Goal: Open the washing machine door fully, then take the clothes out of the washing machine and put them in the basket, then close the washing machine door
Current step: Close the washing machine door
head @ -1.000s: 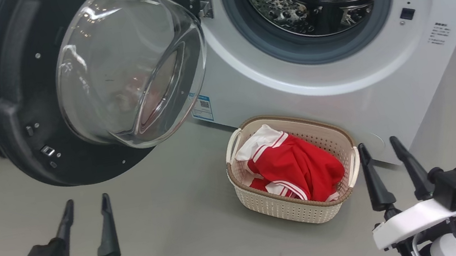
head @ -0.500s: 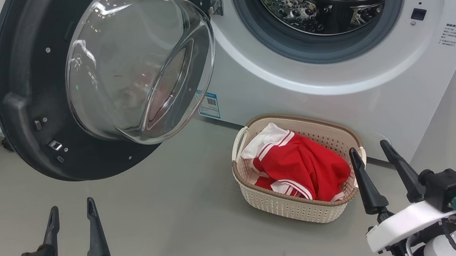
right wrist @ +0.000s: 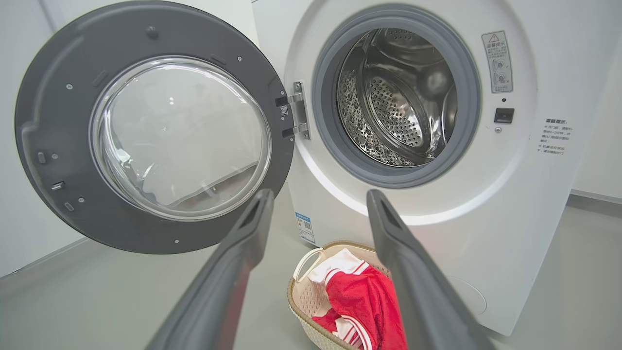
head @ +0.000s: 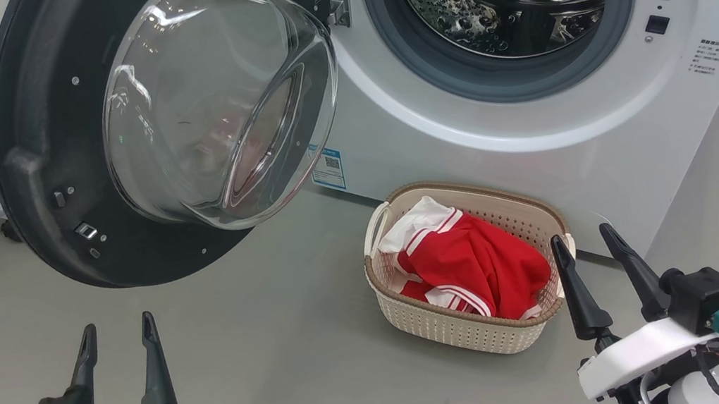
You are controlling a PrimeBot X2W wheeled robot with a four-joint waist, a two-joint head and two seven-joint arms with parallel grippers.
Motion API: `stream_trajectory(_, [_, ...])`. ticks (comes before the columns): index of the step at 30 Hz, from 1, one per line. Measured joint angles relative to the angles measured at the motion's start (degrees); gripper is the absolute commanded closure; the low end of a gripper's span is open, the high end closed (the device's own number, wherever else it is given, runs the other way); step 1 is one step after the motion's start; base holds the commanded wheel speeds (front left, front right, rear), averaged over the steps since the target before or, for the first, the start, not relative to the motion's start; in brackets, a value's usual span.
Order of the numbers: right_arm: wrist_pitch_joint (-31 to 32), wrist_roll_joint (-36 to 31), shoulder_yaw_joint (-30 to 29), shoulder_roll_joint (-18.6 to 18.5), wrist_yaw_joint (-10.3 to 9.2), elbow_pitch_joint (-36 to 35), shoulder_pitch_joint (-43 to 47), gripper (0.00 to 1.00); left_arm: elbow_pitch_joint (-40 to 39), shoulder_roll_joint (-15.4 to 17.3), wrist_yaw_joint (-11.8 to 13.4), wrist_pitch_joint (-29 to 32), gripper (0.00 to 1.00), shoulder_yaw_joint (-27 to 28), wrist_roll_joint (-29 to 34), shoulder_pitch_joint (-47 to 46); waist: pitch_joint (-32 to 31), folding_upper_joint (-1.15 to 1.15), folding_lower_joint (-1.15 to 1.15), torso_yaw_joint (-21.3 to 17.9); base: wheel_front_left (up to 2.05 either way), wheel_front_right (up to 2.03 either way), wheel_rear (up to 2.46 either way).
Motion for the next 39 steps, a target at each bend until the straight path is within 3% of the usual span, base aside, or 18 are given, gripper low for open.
stream_trajectory(21, [0.0,0.85,0.12,0.0,0.0,0.19,-0.23,0.0,-0.04,0.0,0.0,0.0,0.0,0.08,0.05,0.02,-0.36,0.0,0.0,-0.26,0.0,0.0,0.0])
stream_trajectory(22, [0.0,0.89,0.12,0.0,0.0,0.19,-0.23,0.0,0.02,0.0,-0.01,0.0,0.79,0.07,0.05,0.02,-0.36,0.0,0.0,-0.26,0.0,0.0,0.0])
stream_trajectory(23, [0.0,0.92,0.12,0.0,0.0,0.19,-0.23,0.0,0.14,0.01,-0.1,0.0,1.0,-0.11,0.05,0.03,-0.35,0.0,0.0,-0.26,0.0,0.0,0.0])
stream_trajectory(39, [0.0,-0.88,1.09,-0.66,-0.08,-2.08,-0.38,0.0,-4.45,0.0,-0.4,0.0,1.0,2.48,-2.09,-0.45,3.55,0.0,0.0,0.28,0.0,0.0,0.0])
